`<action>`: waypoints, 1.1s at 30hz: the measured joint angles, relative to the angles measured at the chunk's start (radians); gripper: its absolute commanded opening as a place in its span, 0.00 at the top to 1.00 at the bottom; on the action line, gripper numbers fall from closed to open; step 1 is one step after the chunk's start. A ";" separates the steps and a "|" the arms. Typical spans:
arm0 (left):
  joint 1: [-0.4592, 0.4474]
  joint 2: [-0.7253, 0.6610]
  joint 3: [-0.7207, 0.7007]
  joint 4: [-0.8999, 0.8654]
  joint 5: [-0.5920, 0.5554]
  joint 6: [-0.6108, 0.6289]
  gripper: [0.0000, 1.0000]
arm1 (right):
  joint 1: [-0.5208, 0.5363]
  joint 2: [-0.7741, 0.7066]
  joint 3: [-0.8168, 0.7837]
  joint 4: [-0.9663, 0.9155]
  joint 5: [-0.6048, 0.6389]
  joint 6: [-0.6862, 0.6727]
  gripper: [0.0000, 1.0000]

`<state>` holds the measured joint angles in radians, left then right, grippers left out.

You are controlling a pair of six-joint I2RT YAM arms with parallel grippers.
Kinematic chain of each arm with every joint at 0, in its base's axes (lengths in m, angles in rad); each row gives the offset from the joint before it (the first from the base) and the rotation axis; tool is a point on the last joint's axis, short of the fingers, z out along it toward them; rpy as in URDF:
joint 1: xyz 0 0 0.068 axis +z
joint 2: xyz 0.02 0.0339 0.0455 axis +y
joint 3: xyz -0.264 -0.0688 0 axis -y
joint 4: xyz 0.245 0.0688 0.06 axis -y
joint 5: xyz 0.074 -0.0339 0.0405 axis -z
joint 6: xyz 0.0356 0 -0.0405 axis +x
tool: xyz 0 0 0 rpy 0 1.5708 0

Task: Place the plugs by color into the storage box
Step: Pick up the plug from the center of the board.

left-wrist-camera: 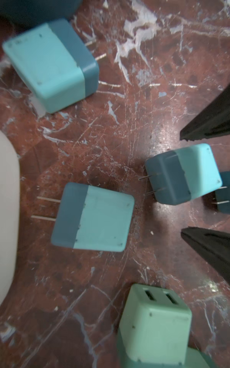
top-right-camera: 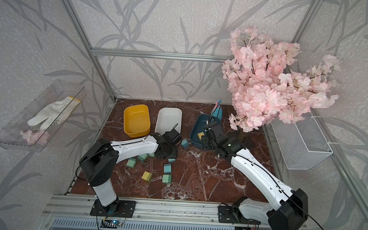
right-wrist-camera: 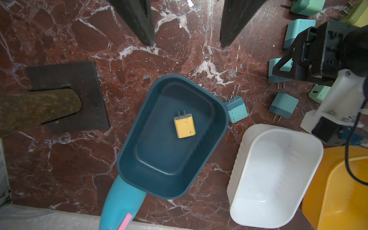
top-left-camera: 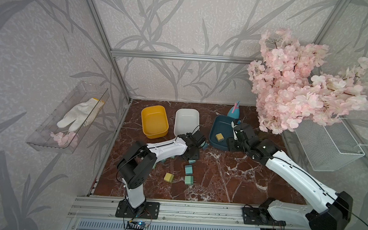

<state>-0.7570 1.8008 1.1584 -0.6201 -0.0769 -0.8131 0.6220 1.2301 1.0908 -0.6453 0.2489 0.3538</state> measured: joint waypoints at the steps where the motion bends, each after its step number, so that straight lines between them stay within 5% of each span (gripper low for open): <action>1: -0.001 0.013 0.000 0.002 0.000 0.000 0.29 | -0.002 0.000 -0.005 0.003 -0.003 0.000 0.42; 9: -0.001 0.046 0.000 0.009 -0.009 0.003 0.45 | -0.002 0.000 -0.023 0.018 -0.023 0.001 0.42; 16: -0.001 0.044 0.000 0.019 0.001 0.036 0.72 | -0.002 0.003 -0.028 0.032 -0.041 0.014 0.42; 27: -0.002 -0.080 0.036 -0.098 0.014 0.129 0.73 | -0.002 0.044 -0.004 0.029 -0.048 0.018 0.42; 33: 0.013 -0.118 0.236 -0.212 -0.040 0.235 0.73 | -0.002 0.052 0.050 0.022 -0.050 0.016 0.42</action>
<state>-0.7441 1.6825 1.3941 -0.8326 -0.1173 -0.5781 0.6197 1.2823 1.1412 -0.6231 0.1993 0.3702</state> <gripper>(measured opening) 0.434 0.577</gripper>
